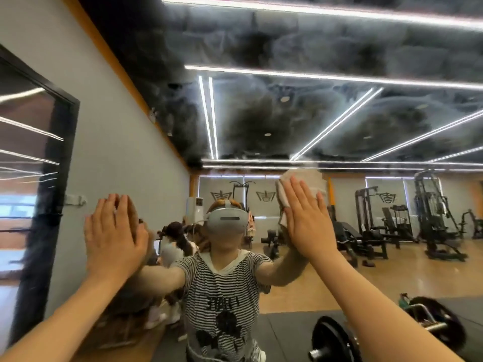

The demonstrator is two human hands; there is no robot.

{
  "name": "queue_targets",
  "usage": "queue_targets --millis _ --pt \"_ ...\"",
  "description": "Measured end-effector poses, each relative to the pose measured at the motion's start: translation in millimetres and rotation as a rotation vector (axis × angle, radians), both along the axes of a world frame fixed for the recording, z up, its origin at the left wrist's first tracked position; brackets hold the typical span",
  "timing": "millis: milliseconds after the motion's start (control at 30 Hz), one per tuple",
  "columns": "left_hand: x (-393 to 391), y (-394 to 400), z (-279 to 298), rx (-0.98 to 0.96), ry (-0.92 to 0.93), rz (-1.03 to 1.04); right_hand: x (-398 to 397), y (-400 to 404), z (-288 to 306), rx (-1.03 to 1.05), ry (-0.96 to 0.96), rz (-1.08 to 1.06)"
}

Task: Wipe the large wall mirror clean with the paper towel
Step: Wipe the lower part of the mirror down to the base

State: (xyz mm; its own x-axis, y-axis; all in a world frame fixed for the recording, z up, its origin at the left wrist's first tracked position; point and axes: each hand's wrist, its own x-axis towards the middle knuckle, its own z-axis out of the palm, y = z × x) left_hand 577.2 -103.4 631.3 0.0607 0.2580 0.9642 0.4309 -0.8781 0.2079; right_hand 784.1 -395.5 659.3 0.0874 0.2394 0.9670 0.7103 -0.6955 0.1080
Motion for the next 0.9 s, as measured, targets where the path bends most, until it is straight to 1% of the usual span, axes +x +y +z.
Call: queue_targets --millis 100,167,233,300,333,400,467,533,633,800,900 --pt "-0.9 -14.1 4.2 -0.026 -0.051 0.017 12.9 -13.5 2.7 -0.049 -0.028 -0.020" --pt "12.7 -41.7 -2.0 0.005 -0.073 0.003 14.8 -12.1 2.9 -0.050 -0.035 0.016" --pt "41.3 -83.5 -15.3 0.116 -0.065 -0.042 16.6 -12.3 3.1 -0.069 -0.027 0.068" --pt "77.6 -128.7 -29.4 0.207 -0.025 -0.129 22.5 -17.7 5.2 -0.111 -0.064 0.096" --pt "94.7 -148.2 -34.6 0.223 -0.012 -0.170 26.8 -20.0 6.1 -0.123 -0.109 0.095" --pt "123.9 -174.9 -42.0 0.198 -0.017 -0.208 34.3 -22.2 6.4 -0.125 -0.190 0.075" --pt "142.3 -182.9 -48.3 0.165 -0.026 -0.161 38.9 -19.0 5.6 -0.090 -0.233 0.076" --pt "149.1 -180.3 -53.9 0.183 -0.031 -0.105 41.0 -15.1 3.5 -0.057 -0.256 0.088" --pt "148.3 -177.6 -54.7 0.189 -0.052 -0.089 40.8 -13.0 2.1 -0.047 -0.292 0.116" --pt "144.3 -186.6 -51.5 0.117 -0.016 -0.089 38.8 -11.8 0.8 -0.065 -0.212 0.184" --pt "143.2 -187.8 -51.3 0.104 -0.003 -0.087 35.7 -14.2 -1.5 -0.100 -0.194 0.168"
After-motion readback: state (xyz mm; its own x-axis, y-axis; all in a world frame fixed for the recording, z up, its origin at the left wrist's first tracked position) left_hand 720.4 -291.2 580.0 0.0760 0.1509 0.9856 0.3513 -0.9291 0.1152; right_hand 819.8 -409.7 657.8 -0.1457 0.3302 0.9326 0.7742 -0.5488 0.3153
